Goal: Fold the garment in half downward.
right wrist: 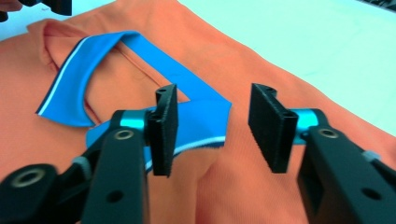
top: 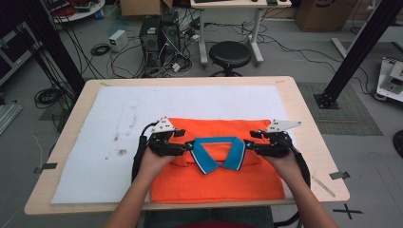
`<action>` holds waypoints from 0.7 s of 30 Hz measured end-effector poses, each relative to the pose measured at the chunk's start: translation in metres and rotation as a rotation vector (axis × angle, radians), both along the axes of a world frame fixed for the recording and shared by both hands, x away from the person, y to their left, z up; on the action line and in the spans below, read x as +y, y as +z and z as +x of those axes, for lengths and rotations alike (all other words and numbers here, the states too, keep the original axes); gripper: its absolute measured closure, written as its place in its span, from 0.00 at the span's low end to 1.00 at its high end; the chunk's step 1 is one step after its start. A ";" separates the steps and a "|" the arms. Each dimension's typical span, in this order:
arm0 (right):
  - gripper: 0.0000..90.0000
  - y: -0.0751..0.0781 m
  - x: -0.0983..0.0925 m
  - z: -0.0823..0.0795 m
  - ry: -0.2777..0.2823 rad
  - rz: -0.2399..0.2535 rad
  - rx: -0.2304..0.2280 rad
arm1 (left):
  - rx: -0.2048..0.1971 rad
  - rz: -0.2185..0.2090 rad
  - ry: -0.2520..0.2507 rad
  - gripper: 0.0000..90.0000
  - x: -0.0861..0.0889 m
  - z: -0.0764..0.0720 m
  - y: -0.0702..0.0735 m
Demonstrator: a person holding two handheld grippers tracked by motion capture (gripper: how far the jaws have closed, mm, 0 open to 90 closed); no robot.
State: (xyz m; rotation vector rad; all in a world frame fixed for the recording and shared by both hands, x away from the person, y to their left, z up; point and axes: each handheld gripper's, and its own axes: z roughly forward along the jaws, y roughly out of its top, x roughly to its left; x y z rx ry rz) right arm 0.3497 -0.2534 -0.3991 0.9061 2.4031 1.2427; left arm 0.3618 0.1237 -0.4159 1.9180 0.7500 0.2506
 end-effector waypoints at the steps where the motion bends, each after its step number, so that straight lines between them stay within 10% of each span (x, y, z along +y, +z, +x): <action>1: 0.57 -0.001 0.002 0.003 -0.004 -0.009 0.009 | 0.002 0.006 0.000 0.42 -0.001 0.002 -0.001; 14: 0.53 -0.013 0.023 0.036 -0.012 -0.056 0.096 | 0.068 0.040 0.046 0.42 -0.012 0.025 -0.025; 21: 0.60 -0.038 0.034 0.043 -0.004 -0.131 0.175 | 0.081 0.146 0.004 0.51 -0.023 0.023 -0.032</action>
